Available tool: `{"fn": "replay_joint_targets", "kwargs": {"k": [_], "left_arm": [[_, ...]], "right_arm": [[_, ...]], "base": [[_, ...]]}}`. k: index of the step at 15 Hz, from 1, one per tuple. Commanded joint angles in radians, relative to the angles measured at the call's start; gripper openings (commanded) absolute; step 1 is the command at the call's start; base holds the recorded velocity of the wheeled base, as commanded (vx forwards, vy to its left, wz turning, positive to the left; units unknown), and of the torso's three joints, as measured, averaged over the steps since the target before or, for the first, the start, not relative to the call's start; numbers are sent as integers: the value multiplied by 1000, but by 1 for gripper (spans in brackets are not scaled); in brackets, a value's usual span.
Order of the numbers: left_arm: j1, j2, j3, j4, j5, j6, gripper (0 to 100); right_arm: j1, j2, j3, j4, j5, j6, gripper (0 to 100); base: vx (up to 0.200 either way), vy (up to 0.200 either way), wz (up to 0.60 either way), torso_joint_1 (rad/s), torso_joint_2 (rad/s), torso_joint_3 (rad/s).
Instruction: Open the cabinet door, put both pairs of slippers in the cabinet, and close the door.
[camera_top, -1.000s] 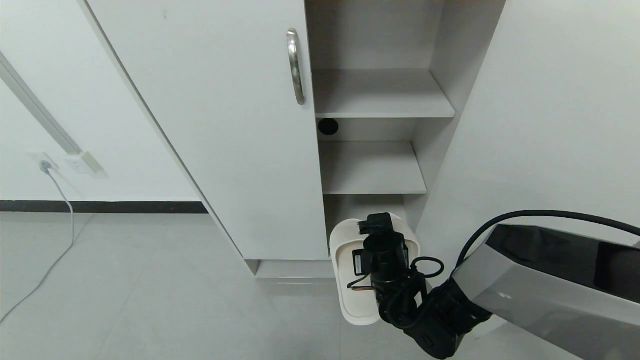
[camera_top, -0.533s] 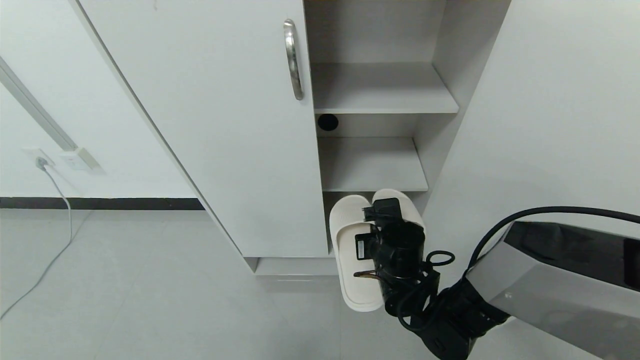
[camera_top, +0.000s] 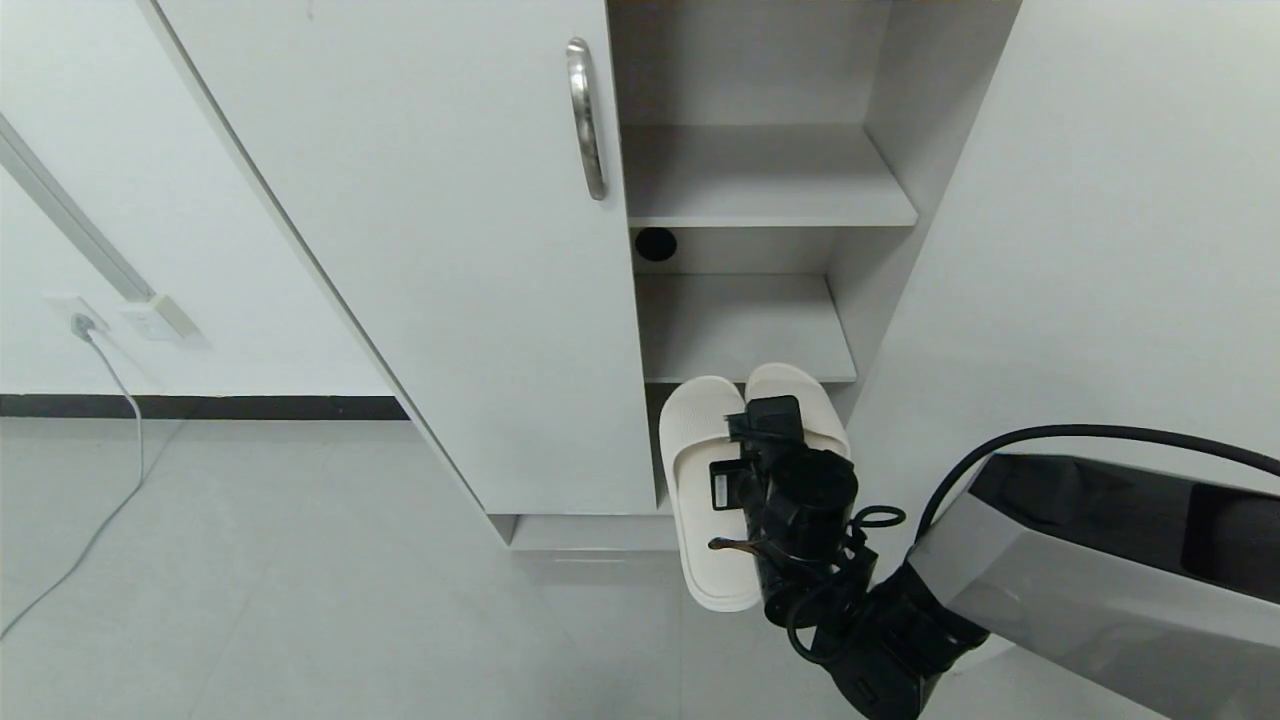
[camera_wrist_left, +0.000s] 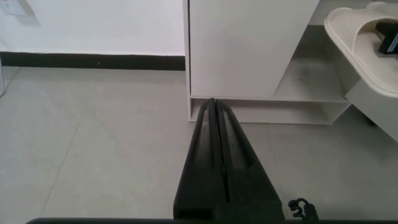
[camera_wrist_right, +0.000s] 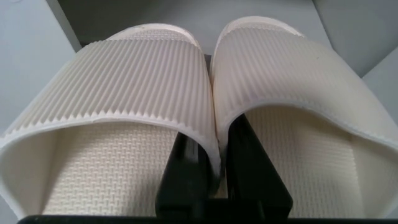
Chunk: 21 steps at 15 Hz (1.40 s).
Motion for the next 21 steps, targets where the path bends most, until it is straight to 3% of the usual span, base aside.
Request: {"fn": "replay_joint_targets", "kwargs": {"k": [1, 3, 17, 21], "left_arm": [[0, 2, 0, 0, 1, -1, 0], [0, 2, 0, 0, 1, -1, 0], [0, 2, 0, 0, 2, -4, 0], [0, 2, 0, 0, 4, -4, 0]], "right_arm": [[-7, 7, -5, 4, 1, 0, 0], [-19, 15, -7, 6, 2, 0, 0], [-30, 18, -27, 23, 1, -13, 0], [-30, 20, -40, 43, 5, -13, 0]], "base": [[0, 0, 0, 0, 0, 0], [0, 0, 0, 0, 0, 0], [200, 0, 0, 1, 2, 2], [0, 0, 0, 0, 0, 0]]}}
